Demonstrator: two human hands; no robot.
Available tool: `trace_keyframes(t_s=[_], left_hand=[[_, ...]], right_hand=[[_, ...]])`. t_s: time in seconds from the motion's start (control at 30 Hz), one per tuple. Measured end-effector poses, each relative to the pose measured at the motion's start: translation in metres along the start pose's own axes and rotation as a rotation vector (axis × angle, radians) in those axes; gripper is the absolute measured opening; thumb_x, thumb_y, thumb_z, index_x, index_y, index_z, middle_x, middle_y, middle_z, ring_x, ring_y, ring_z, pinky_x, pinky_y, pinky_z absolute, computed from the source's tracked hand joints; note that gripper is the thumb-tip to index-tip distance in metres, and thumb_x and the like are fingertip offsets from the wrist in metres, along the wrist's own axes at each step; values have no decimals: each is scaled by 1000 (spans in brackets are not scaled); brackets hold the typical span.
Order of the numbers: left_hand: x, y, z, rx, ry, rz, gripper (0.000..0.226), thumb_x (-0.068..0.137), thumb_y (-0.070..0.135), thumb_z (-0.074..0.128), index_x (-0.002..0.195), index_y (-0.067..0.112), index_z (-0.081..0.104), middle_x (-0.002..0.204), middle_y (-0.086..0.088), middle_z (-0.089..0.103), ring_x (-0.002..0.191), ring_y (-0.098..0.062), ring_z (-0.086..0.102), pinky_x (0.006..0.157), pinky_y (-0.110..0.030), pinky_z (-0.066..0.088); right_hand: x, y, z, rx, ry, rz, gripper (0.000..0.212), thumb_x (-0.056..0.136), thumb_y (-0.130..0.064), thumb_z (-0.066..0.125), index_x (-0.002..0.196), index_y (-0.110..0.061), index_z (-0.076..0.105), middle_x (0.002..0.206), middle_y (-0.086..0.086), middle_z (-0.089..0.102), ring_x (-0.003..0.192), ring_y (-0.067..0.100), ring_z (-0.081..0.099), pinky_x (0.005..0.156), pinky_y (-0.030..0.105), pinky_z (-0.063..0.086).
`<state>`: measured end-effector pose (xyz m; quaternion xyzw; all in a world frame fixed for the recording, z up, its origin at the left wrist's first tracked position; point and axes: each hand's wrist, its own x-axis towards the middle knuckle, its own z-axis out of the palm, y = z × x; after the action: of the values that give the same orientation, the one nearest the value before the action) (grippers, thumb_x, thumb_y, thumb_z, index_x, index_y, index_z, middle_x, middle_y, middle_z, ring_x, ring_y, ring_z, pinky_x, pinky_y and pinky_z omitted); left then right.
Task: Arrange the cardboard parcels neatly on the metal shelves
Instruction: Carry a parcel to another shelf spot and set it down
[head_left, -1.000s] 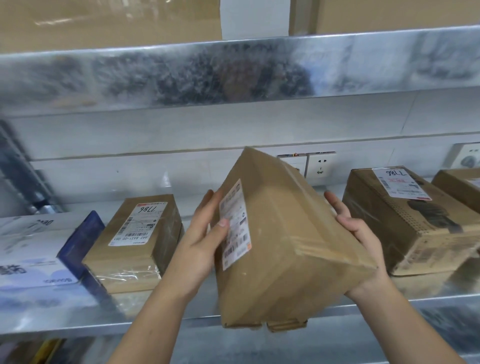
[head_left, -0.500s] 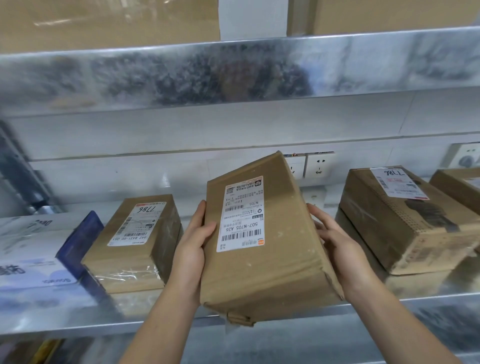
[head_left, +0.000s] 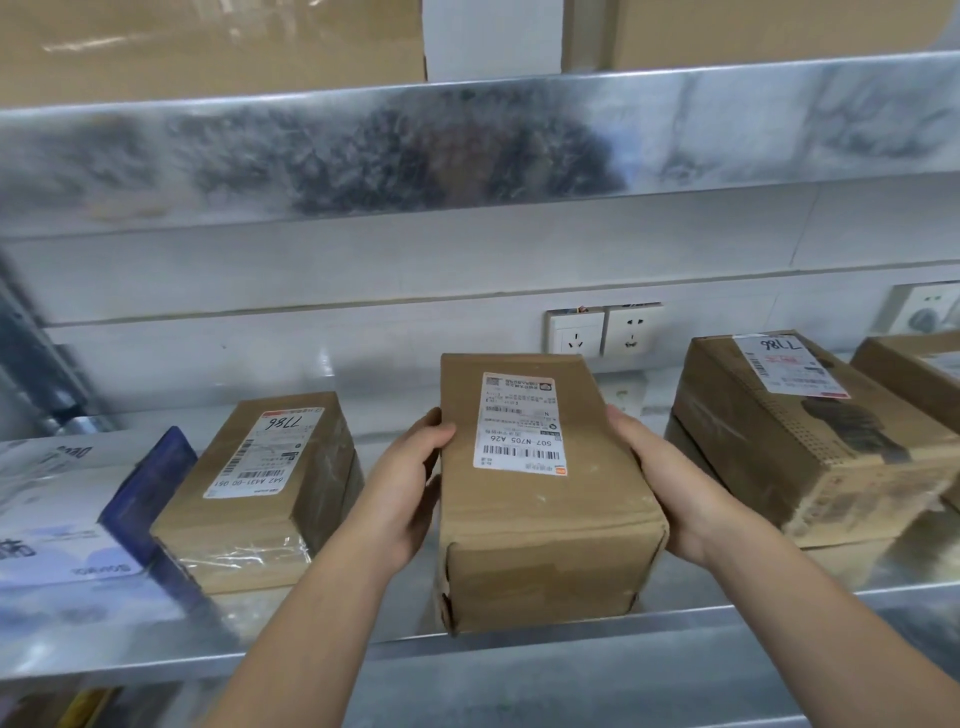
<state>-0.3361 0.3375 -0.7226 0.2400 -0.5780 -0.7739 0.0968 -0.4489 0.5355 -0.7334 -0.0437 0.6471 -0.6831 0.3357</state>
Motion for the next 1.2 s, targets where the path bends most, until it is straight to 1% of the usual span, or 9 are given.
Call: trace_keyframes(t_s=[0.07,0.13,0.2,0.4,0.5,0.63,0.9,1.03,1.2], left_hand=[[1,0,3,67,-31,-11,31,102,25,49,128,28,66,117,-2,76,117,-25,68,110,-49,45],[1,1,5,91,-39,-22,27,101,27,54,126,28,64,110,-3,78,102,-24,74,92,-43,55],[3,1,4,91,-44,-33,26,101,27,56,126,26,64,106,-5,78,95,-23,76,80,-38,56],[6,-2,1,110,-41,-62,29,100,23,57,129,24,62,106,-2,79,94,-20,76,75,-34,57],[9,-3,-1,125,-32,-57,28,100,16,56,126,23,63,104,-1,79,90,-17,77,72,-31,57],[11,-5,-5,124,-20,-57,26,100,11,55,120,22,66,100,-1,80,83,-15,77,65,-26,57],[16,-9,-8,139,-22,-72,26,100,11,56,121,24,66,103,-1,79,91,-18,77,77,-33,57],[13,-8,-7,144,-17,-75,26,100,11,55,121,23,65,102,-1,79,89,-17,77,76,-32,58],[2,0,-7,153,-58,-25,34,98,11,60,126,30,61,106,1,79,95,-18,76,82,-34,57]], right_hand=[[1,-3,0,-56,-16,12,38,100,-44,59,120,-15,73,110,8,78,103,25,75,94,39,55],[3,-5,0,-103,-26,25,34,99,-35,63,123,-12,70,110,8,78,104,26,75,89,36,57],[4,-6,1,-136,-30,32,32,98,-31,66,122,-11,69,108,8,79,103,26,75,85,35,58],[12,-8,-1,-207,-56,54,35,93,-31,72,121,-11,70,107,7,79,103,25,75,96,38,57],[17,-7,-2,-244,-72,41,32,93,-28,72,121,-12,70,108,5,79,105,24,75,104,43,53],[24,-5,0,-267,-93,13,26,96,-23,69,119,-13,72,110,5,79,106,25,74,106,46,52],[29,-4,1,-325,-91,-22,19,98,-19,66,115,-15,73,107,3,79,105,24,74,105,45,53],[27,-6,3,-321,-85,-18,18,99,-19,65,115,-15,73,107,3,79,105,24,74,105,44,53],[11,-8,-1,-300,-146,-64,29,98,-26,67,126,-19,67,114,-1,78,109,19,73,105,42,52]])
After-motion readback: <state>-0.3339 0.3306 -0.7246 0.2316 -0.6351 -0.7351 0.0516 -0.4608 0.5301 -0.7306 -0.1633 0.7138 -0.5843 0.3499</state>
